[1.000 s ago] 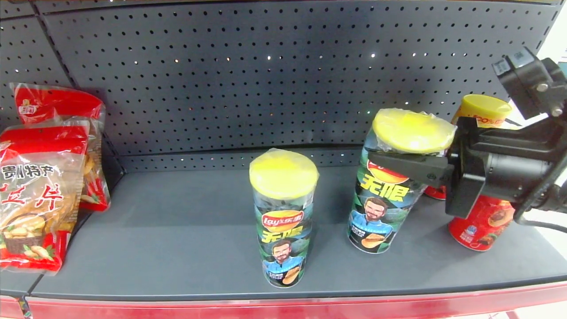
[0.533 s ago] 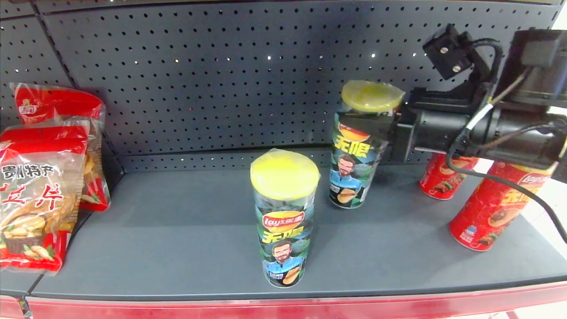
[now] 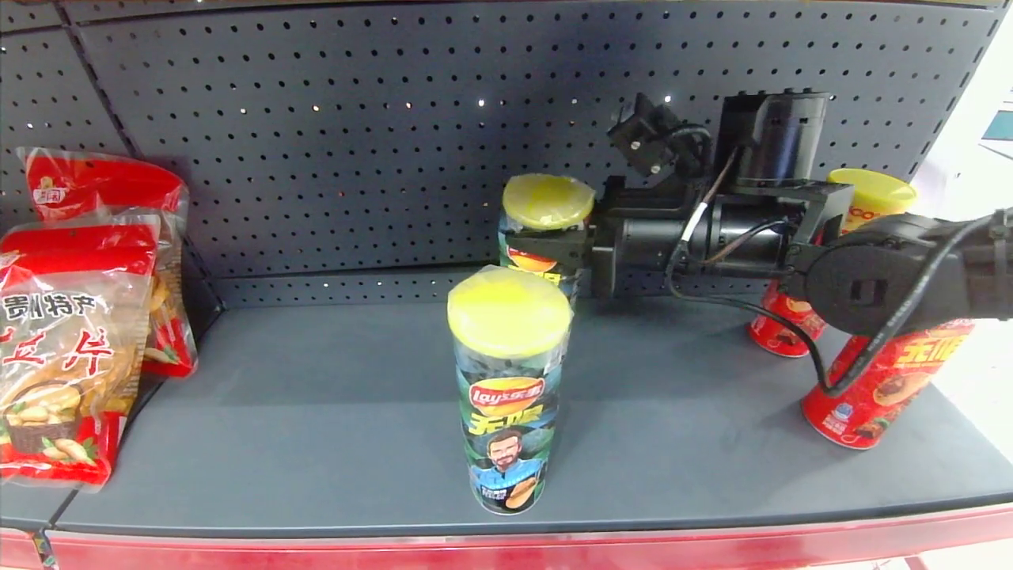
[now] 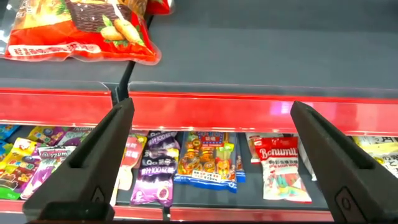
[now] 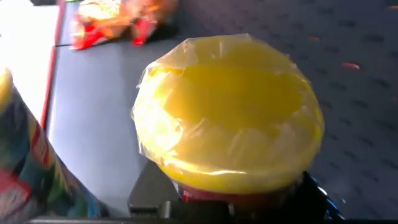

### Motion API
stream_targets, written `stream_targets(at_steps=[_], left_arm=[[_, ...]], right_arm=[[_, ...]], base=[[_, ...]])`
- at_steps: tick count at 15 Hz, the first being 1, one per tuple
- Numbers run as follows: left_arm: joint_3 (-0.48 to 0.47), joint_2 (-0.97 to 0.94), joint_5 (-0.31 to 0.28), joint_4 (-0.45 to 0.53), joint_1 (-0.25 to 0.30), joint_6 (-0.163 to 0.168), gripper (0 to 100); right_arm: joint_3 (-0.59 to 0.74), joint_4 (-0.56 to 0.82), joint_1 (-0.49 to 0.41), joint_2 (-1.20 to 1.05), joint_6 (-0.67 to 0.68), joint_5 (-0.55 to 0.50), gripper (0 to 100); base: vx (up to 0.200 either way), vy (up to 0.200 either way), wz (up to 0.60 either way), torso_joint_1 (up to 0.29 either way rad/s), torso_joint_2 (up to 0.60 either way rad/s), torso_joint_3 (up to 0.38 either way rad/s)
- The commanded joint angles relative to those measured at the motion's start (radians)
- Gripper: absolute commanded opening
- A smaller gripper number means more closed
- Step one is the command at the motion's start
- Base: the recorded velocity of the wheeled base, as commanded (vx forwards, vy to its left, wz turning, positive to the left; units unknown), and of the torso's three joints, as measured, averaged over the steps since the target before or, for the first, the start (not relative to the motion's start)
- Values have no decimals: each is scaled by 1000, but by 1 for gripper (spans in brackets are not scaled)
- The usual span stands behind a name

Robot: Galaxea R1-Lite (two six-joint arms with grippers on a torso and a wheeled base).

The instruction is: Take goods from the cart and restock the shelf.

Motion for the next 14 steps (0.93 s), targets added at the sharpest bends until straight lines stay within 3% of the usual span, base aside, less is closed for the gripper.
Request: stream_targets(at_steps=[1, 14], left_arm=[[0, 3, 0, 0, 0, 0, 100], [0, 3, 0, 0, 0, 0, 100]], right_arm=[[-65, 6, 26, 59, 3, 7, 0], [-73, 15, 52, 88, 6, 63, 0]], base=[[0, 0, 0, 0, 0, 0], [0, 0, 0, 0, 0, 0]])
